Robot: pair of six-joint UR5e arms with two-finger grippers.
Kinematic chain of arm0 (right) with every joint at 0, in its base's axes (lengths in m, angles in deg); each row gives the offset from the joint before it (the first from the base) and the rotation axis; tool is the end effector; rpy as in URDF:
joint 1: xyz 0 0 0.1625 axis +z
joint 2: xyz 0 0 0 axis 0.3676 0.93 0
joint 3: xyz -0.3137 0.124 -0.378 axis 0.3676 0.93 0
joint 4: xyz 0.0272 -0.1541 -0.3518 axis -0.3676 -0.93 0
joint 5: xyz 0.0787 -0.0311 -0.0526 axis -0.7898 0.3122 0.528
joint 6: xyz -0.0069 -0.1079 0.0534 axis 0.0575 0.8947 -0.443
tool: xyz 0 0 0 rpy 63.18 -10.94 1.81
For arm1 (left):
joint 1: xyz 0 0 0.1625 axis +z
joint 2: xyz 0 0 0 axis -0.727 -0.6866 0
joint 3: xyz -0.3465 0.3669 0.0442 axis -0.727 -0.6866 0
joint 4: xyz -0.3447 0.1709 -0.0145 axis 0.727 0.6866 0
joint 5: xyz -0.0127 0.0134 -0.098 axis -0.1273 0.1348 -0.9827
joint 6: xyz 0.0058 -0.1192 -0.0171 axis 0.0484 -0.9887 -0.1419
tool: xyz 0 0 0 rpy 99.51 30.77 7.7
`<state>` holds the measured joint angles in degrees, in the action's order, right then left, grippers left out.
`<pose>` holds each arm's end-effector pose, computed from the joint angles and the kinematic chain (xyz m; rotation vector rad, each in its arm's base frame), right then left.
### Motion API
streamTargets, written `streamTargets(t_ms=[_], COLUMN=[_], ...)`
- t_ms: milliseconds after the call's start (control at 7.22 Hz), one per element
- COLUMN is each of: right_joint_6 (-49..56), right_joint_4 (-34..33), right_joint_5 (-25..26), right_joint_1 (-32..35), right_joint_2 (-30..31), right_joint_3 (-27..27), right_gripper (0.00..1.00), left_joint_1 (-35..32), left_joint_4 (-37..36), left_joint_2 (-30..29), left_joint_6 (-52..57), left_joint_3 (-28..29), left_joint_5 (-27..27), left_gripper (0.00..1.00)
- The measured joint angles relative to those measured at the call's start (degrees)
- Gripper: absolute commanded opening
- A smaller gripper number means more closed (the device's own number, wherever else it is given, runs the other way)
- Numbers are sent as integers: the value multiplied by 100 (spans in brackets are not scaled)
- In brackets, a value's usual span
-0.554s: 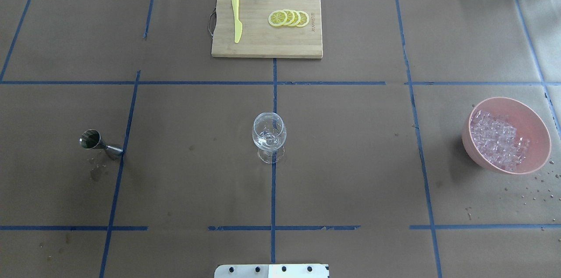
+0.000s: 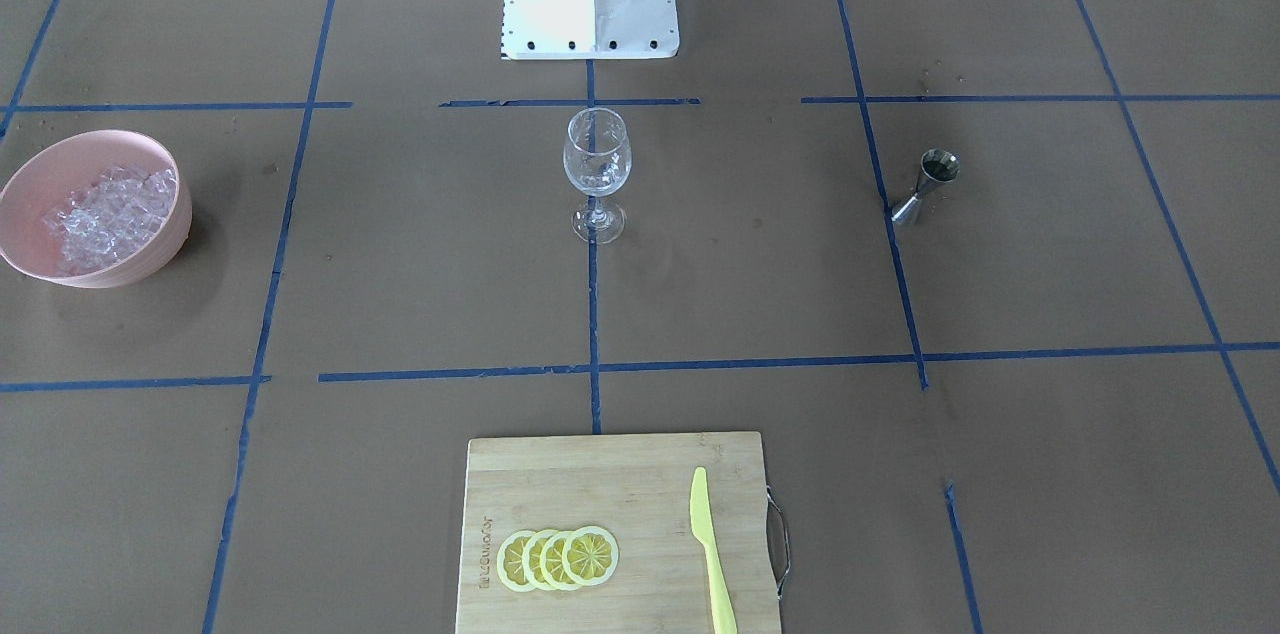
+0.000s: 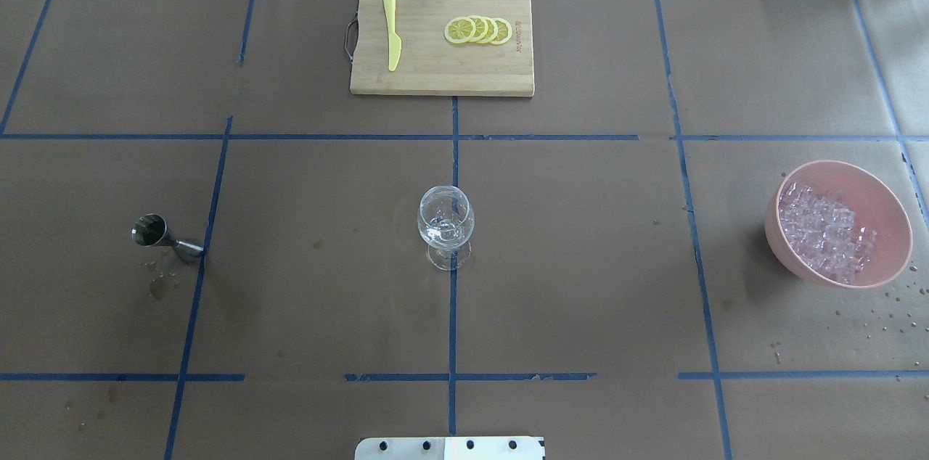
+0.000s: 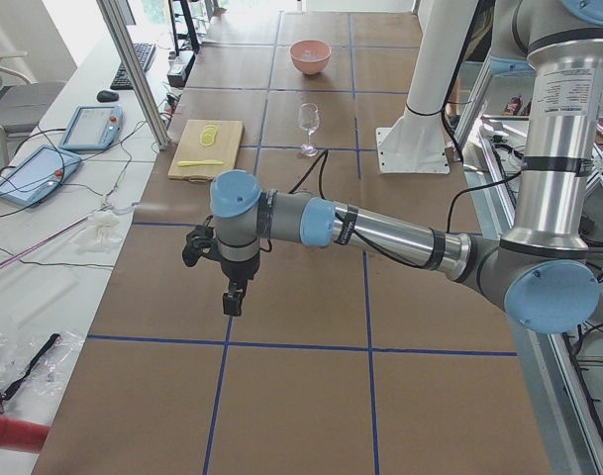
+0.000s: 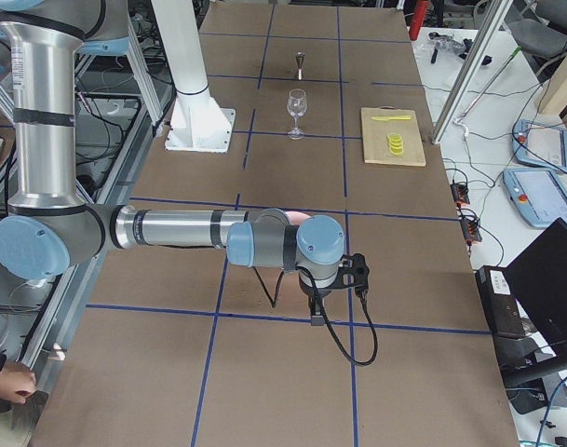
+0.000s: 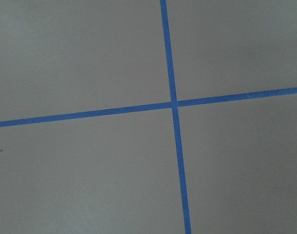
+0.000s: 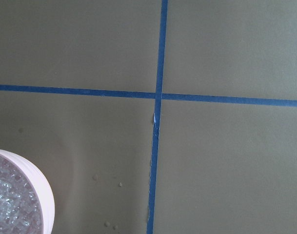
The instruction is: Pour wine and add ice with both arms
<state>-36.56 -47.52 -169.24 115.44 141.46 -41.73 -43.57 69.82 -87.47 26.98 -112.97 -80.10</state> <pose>0.0731 -0.4292 0.7265 0.0800 -0.8304 -0.0271 -0.0575 -0.4804 0.6279 0.2014 0.6918 0.1097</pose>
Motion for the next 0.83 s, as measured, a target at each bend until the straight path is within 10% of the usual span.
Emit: streamTargets(t_ms=[831], right_joint_6=[-12], right_joint_4=[-9], right_joint_5=[-104], right_joint_1=[-21], right_joint_2=[-135], right_joint_3=[-115], right_gripper=[100], left_joint_1=[2107], left_joint_4=[1091], left_joint_2=[570], left_joint_6=[-4336], left_joint_3=[-2505], left_joint_5=[516], left_gripper=[100])
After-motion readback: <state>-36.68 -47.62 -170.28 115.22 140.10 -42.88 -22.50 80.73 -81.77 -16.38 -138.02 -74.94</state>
